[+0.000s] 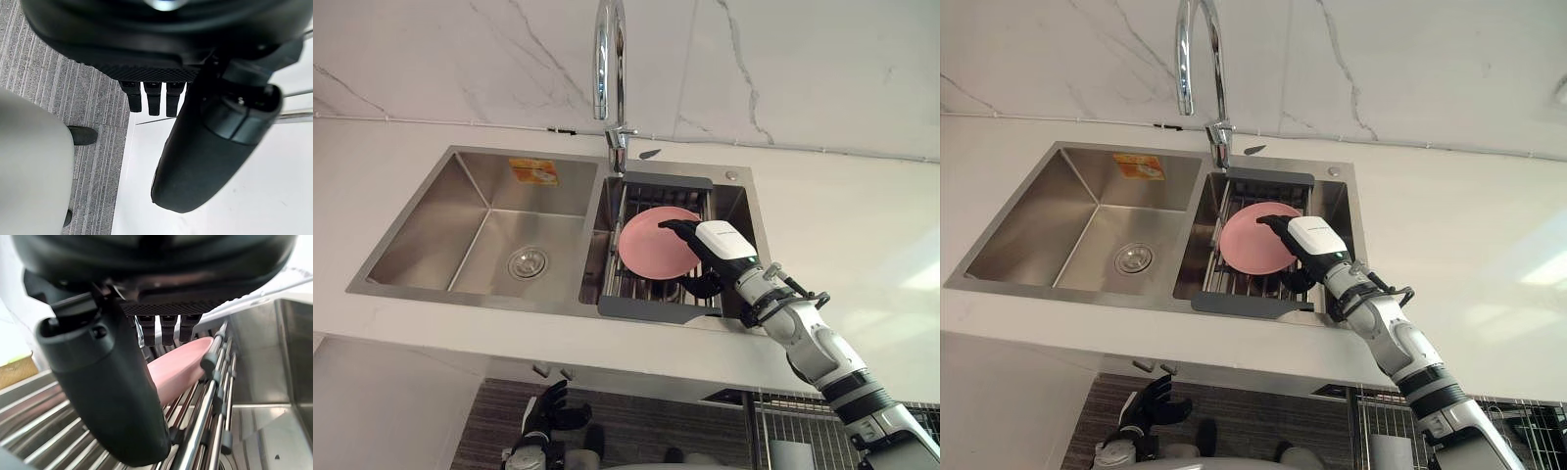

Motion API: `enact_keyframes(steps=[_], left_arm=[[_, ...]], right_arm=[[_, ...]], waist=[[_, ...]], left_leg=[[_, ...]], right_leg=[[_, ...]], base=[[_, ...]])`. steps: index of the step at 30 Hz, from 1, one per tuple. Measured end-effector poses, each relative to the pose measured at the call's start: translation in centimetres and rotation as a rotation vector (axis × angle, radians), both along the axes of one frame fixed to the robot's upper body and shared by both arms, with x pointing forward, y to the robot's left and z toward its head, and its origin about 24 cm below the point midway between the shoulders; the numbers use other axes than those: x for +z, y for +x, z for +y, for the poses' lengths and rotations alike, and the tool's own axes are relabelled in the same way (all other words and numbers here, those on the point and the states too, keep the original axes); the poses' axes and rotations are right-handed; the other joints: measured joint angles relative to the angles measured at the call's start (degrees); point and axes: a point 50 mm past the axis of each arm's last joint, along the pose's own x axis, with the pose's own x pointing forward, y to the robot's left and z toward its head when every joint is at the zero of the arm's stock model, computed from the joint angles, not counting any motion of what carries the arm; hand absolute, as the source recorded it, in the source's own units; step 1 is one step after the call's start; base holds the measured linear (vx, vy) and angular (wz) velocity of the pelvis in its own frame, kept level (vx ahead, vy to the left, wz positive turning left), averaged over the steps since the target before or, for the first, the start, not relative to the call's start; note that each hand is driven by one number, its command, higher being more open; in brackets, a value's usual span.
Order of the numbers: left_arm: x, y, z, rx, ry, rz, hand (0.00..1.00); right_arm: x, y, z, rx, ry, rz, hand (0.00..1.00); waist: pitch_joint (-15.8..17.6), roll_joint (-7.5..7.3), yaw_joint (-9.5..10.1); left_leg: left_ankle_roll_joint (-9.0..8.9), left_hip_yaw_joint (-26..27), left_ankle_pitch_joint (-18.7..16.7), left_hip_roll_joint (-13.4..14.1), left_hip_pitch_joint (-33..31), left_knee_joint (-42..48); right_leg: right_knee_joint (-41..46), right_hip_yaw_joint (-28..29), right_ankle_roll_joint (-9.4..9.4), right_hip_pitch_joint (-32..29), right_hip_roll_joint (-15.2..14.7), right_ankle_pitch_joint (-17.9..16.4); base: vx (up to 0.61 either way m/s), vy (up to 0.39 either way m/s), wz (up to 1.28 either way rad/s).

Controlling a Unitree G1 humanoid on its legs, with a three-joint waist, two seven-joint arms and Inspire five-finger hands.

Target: Walk over to the sink, pick up the cup, carry it to the dishwasher, place the cup inside the dishwasher, then close the dishwasher door

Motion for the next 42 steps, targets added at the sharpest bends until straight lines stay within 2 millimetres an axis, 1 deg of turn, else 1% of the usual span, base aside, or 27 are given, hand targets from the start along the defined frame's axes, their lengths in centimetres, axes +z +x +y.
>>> enact_keyframes(steps=[2,6,10,13,14,20,23,28,32,38,42], left_arm=[[0.1,0.1,0.0,-0.006,0.001,-0.008,0.90],[0.3,0.4,0.0,-0.008,0.002,-0.023,0.90],[0.4,0.7,0.0,0.006,-0.005,-0.042,0.90],[0.5,0.8,0.0,0.006,-0.004,-0.044,0.90],[0.5,0.8,0.0,0.006,-0.004,-0.045,0.90],[0.5,0.9,0.1,0.024,-0.002,-0.048,0.90],[0.6,0.9,0.2,0.034,0.002,-0.052,0.90],[0.6,1.0,0.2,0.034,0.003,-0.053,0.90],[0.6,1.0,0.2,0.035,0.003,-0.051,0.90],[0.5,0.9,0.2,0.034,0.002,-0.049,0.90],[0.5,0.9,0.2,0.038,0.000,-0.049,0.90]], right_arm=[[0.1,0.2,-0.1,0.008,-0.024,0.003,0.90],[0.9,0.8,0.3,0.030,-0.046,-0.019,0.90],[1.2,1.1,0.4,0.032,-0.067,-0.034,0.90],[1.2,1.4,0.2,0.026,-0.097,-0.044,0.90],[1.2,1.4,0.2,0.023,-0.100,-0.047,0.30],[1.0,1.7,0.0,-0.012,-0.099,-0.050,0.30],[1.3,2.2,0.1,-0.035,-0.071,-0.066,0.30],[1.5,2.4,-0.1,-0.055,-0.037,-0.066,0.30],[1.5,2.4,-0.1,-0.059,-0.020,-0.059,0.30],[1.3,2.0,-0.6,-0.086,0.050,-0.045,0.30],[1.8,1.6,-0.6,-0.098,0.115,-0.067,0.30]], waist=[[0.30,-0.01,0.12],[1.19,-0.06,0.17],[1.70,-0.10,1.14],[1.77,-0.15,1.30],[1.81,-0.15,1.30],[2.34,-0.06,1.16],[2.87,-0.06,1.11],[2.97,-0.01,0.95],[2.98,-0.01,0.74],[2.98,-0.02,0.72],[2.99,-0.02,0.66]], left_leg=[[0.06,-0.04,-0.04,-0.12,-0.06,0.04],[0.47,0.01,-0.50,-0.43,-0.79,1.09],[0.58,-0.05,-0.64,-0.67,-1.29,1.65],[0.57,-0.11,-1.02,-0.70,-1.66,2.43],[0.55,-0.10,-1.11,-0.70,-1.72,2.60],[0.53,0.12,-1.40,-0.63,-2.74,3.77],[0.40,0.22,-1.48,-0.65,-2.76,3.75],[0.84,0.55,-0.94,-0.70,-3.48,3.65],[1.11,0.53,-0.51,-0.79,-3.28,3.22],[1.01,0.53,0.09,-0.76,-2.32,2.01],[0.90,0.60,0.25,-0.76,-1.58,1.38]], right_leg=[[0.15,-0.09,0.15,-0.05,-0.17,-0.10],[1.03,-0.02,0.42,-0.75,-0.53,-0.28],[1.12,-0.13,0.46,-0.95,-0.78,-0.30],[1.28,-0.17,0.47,-0.99,-0.81,-0.31],[1.33,-0.16,0.48,-1.00,-0.81,-0.32],[2.34,0.06,0.49,-1.97,-0.82,-0.37],[2.36,0.04,0.47,-2.01,-0.84,-0.38],[2.60,-0.01,0.47,-2.87,-0.97,-0.38],[2.75,-0.03,0.47,-2.91,-1.08,-0.37],[2.91,0.00,0.47,-2.76,-1.09,-0.35],[2.89,0.10,0.52,-2.53,-1.13,-0.32]], base=[[0.00,0.000,0.00],[-0.02,0.001,0.00],[-0.03,0.000,0.01],[-0.02,-0.005,0.00],[-0.06,-0.013,-0.01],[-0.06,-0.009,-0.02],[-0.06,-0.005,0.00],[-0.04,-0.003,0.00],[0.00,0.000,0.00],[0.00,0.000,0.00],[0.00,0.000,0.00]])
